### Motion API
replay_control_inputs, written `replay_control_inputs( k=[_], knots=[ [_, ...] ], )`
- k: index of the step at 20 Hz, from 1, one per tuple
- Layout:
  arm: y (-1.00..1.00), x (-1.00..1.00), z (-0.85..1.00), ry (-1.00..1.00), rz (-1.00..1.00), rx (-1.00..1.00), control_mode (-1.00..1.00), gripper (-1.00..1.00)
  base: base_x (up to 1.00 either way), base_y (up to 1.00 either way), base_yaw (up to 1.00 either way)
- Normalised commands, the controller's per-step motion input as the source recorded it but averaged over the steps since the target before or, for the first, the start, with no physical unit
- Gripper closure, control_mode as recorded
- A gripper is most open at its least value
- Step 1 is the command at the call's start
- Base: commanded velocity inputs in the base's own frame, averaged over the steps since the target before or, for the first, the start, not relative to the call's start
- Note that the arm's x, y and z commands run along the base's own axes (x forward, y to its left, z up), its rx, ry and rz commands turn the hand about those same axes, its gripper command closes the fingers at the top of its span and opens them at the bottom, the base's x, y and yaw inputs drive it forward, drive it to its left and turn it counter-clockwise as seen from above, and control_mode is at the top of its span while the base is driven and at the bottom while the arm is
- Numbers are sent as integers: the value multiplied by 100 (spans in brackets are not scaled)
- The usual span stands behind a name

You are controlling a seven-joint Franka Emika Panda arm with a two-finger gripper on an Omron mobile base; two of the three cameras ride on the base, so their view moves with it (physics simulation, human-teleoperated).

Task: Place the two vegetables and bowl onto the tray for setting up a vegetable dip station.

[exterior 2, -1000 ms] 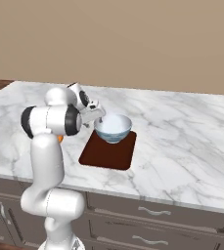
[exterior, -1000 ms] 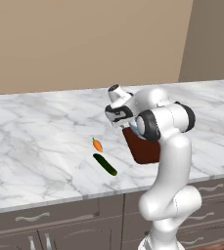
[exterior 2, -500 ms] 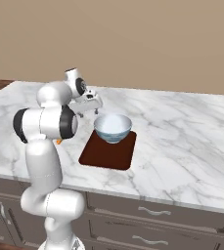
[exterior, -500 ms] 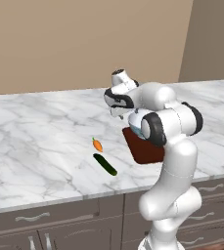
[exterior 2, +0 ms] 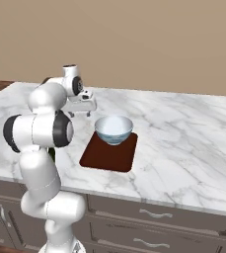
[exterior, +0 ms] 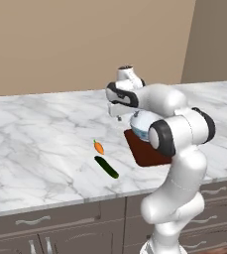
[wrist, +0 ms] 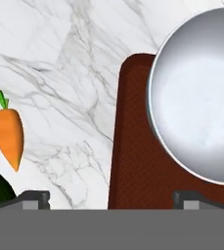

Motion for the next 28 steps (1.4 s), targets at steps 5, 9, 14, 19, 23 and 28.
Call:
replay_control_inputs(
  k=[5, 9, 14, 19, 23, 28],
  knots=[
    [45, -46, -1, 0, 0, 18, -100, -100, 0, 0, 0],
    [54, -9, -13, 3, -2, 5, -100, -100, 0, 0, 0],
    [64, 3, -30, 1, -4, 0, -100, -100, 0, 0, 0],
    [62, 6, -25, 0, -5, -1, -100, -100, 0, 0, 0],
    [36, 3, -30, 1, -7, -1, -100, -100, 0, 0, 0],
    [1, 41, -36, 7, -6, 0, -100, -100, 0, 0, 0]
  ],
)
